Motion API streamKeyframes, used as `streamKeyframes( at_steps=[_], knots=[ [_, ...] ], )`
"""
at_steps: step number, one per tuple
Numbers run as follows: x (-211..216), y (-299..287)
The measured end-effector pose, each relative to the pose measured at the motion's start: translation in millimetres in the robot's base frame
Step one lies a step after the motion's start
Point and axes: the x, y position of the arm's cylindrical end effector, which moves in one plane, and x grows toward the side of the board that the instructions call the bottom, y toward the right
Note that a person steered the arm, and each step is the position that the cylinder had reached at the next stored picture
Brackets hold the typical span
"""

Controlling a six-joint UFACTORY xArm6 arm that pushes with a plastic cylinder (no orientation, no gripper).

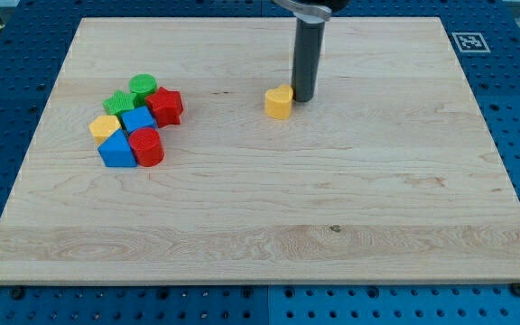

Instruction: Place the arm at the center left side of the board

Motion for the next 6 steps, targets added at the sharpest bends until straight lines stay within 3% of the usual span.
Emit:
streamKeyframes(
  at_steps=[1,2,3,6],
  knots=[
    [-1.0,0.1],
    [-40.5,-1.6],
    [-70.8,-41.1],
    [-88.3,-294.6]
  ],
)
